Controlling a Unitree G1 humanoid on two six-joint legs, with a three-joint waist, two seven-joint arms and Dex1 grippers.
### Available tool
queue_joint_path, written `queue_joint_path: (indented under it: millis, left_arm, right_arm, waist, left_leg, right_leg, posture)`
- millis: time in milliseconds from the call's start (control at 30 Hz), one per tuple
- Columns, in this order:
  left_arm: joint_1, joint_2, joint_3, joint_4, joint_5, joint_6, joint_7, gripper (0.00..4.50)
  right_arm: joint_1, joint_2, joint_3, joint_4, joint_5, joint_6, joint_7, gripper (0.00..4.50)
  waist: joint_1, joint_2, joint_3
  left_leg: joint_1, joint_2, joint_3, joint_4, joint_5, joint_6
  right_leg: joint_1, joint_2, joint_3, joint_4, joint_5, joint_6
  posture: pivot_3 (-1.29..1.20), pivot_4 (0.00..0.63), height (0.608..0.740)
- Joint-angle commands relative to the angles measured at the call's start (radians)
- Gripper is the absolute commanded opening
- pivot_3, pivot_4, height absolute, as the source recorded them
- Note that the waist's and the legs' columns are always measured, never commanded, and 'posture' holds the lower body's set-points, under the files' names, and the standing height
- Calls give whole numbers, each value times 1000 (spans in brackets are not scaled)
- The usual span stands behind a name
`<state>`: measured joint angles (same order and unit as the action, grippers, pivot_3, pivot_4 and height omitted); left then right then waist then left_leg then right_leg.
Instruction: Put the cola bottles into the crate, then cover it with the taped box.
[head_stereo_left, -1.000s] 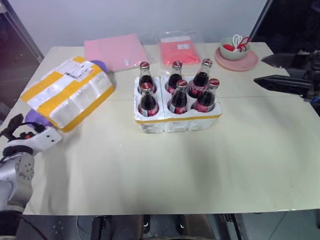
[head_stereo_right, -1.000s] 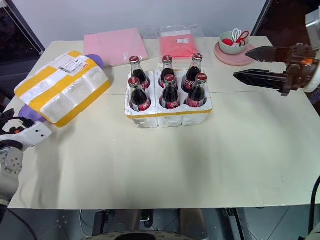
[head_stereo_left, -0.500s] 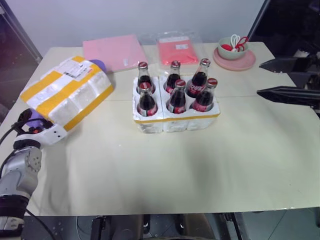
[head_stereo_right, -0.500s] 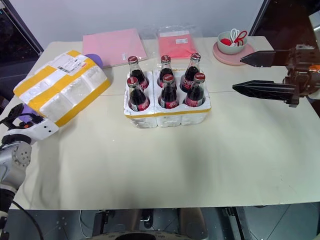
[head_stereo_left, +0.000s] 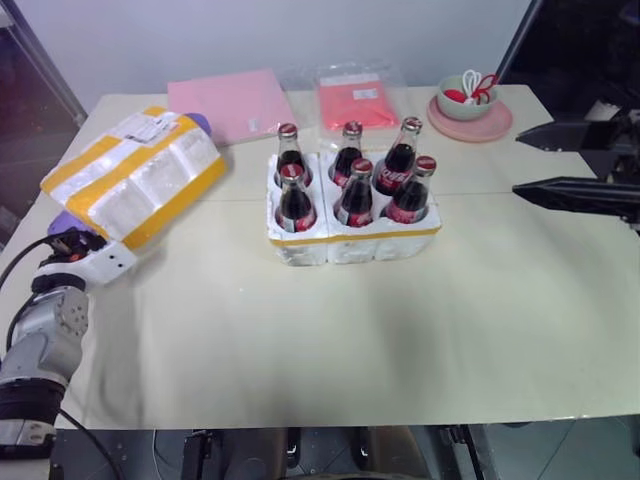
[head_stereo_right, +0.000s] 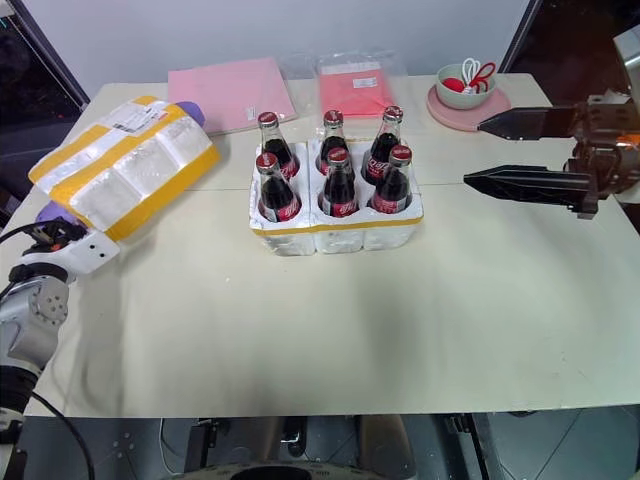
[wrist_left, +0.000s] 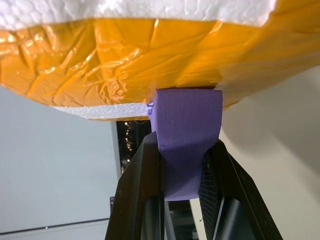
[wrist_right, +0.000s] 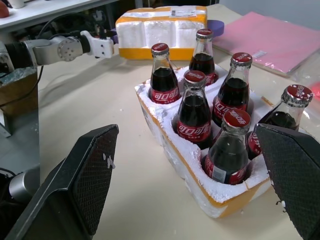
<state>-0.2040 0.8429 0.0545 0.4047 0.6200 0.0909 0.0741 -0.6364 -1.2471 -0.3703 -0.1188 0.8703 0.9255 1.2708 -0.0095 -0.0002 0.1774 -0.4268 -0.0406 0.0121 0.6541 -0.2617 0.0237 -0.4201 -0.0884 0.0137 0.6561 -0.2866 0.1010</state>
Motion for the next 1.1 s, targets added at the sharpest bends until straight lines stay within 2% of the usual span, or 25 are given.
queue_joint_path:
  millis: [33,433,600,733,867,1000,1100]
  left_arm:
    - [-25,17,15,-5,-10,-2,24,343]
    - [-174,98,66,-58,-126,-121,-38,343]
    - [-309,127,100,-139,-275,-202,-195,343]
    - [-416,167,32,-211,-311,-313,-347,343]
    - [-535,144,-52,-287,-328,-262,-522,343]
    - [-560,132,-124,-368,-297,-239,-645,343]
    - [-560,133,-143,-409,-274,-261,-677,343]
  right_arm:
    - [-1,-22,-48,-24,-3,-30,-6,4500]
    - [-2,-28,-15,32,-45,-63,-7,4500]
    - [9,-24,-7,49,-69,-75,-7,4500]
    - [25,-7,-8,55,-79,-80,-14,4500]
    - [45,18,3,52,-97,-93,-33,4500]
    - [45,28,3,54,-87,-78,-47,4500]
    - [52,31,-4,49,-84,-74,-53,4500]
  waist:
    - [0,0,0]
    - [-1,-1,0]
    - [0,-2,0]
    - [-1,-3,0]
    - [-1,-2,0]
    - [-5,-2,0]
    - [-4,-3,0]
  left_leg:
    - [0,0,0,0,0,0]
    - [0,1,4,8,0,0]
    - [0,1,8,10,0,0]
    - [0,1,12,11,-1,2]
    - [0,1,15,12,-2,5]
    - [0,1,17,12,-2,5]
    - [0,3,17,13,-2,6]
  right_leg:
    - [0,0,0,0,0,0]
    - [-1,-2,0,7,0,0]
    - [-3,-4,0,9,2,2]
    - [-4,-6,0,8,3,3]
    - [-4,-6,0,9,3,4]
    - [-4,-5,0,9,4,4]
    - [-5,-3,0,10,4,4]
  posture:
    - [0,150,740]
    - [0,150,740]
    - [0,150,740]
    - [0,150,740]
    - [0,150,740]
    - [0,150,740]
    - [0,150,740]
